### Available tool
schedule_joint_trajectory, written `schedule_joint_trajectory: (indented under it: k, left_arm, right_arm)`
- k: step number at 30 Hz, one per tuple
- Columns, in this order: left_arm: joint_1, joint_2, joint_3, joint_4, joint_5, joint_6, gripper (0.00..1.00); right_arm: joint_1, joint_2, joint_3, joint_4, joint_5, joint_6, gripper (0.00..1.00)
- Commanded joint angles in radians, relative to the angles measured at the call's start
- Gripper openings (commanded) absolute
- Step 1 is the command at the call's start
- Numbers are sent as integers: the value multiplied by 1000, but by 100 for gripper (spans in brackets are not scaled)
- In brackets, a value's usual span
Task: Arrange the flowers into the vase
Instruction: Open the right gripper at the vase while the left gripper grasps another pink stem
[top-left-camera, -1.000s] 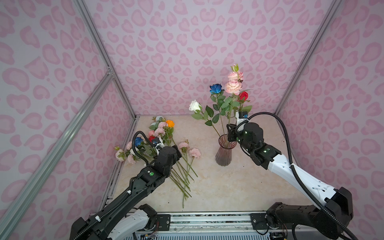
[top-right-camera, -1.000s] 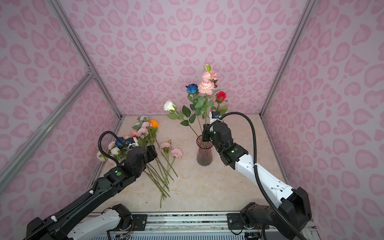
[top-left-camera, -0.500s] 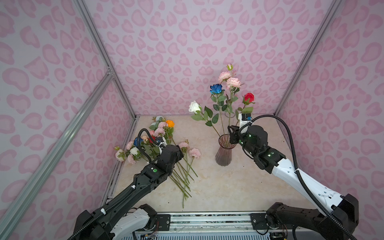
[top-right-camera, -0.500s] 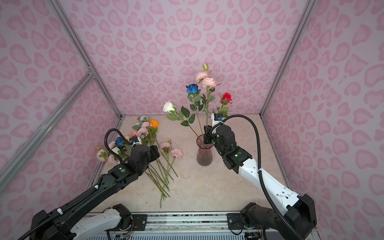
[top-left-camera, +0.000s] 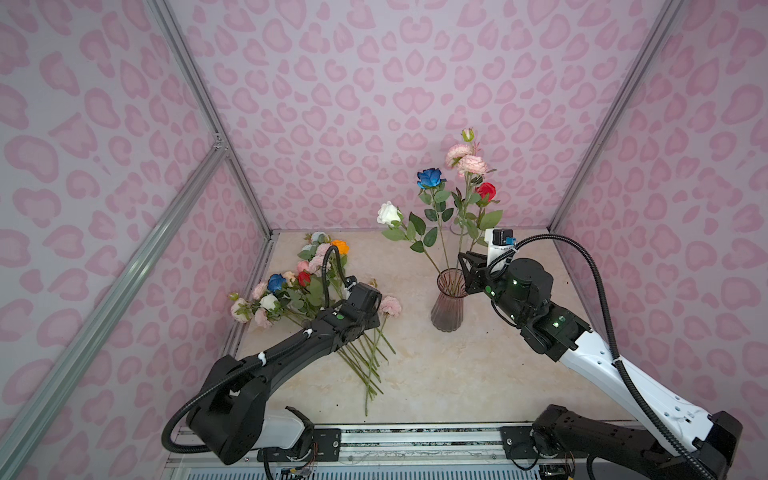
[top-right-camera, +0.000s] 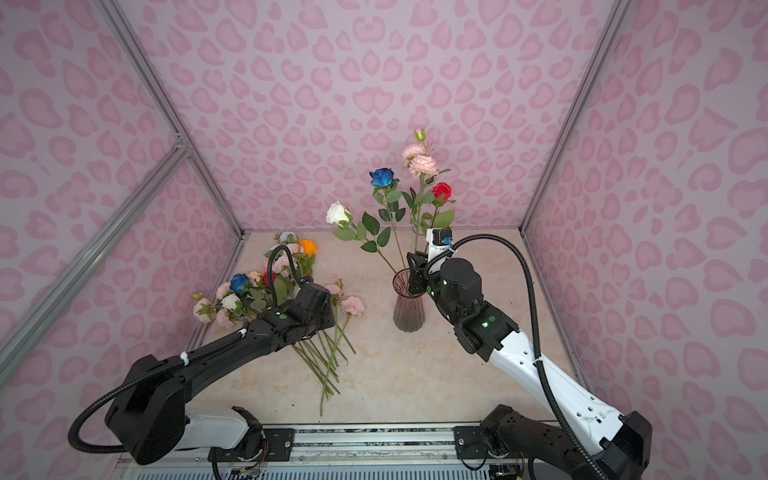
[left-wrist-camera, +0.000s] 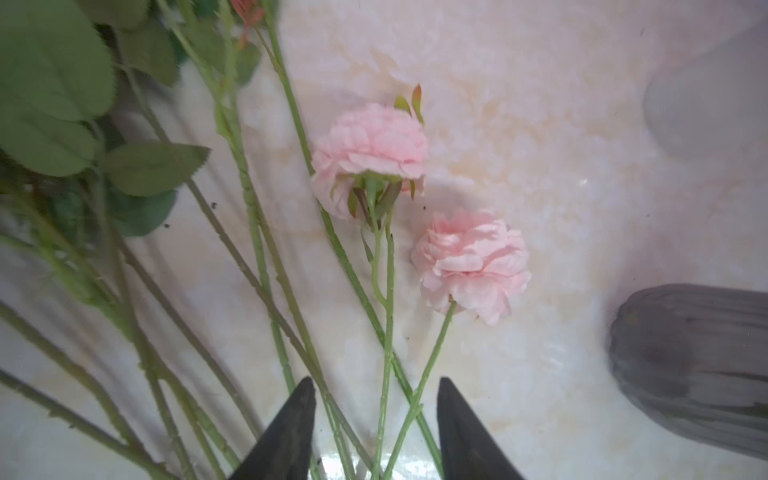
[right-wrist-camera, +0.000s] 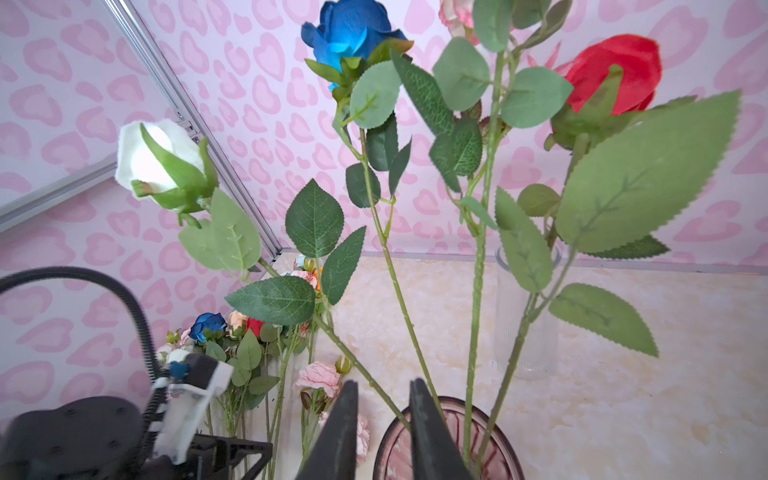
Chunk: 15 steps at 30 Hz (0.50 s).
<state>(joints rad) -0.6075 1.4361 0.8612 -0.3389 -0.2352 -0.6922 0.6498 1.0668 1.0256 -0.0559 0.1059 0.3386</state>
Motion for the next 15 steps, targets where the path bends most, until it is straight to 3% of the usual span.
schedule_joint_trajectory:
  k: [1, 10, 15]
  left_arm:
    - [-24, 78, 33, -86, 115, 60, 43]
    - [-90, 231, 95, -190, 47, 84, 41]
    - [-87, 293, 126, -172, 61, 114, 28]
  right_arm:
    - [4, -19, -6, -25, 29, -13, 24]
    - [5, -55, -45, -30, 50, -19, 26]
    - [4, -62, -29, -46, 52, -30, 26]
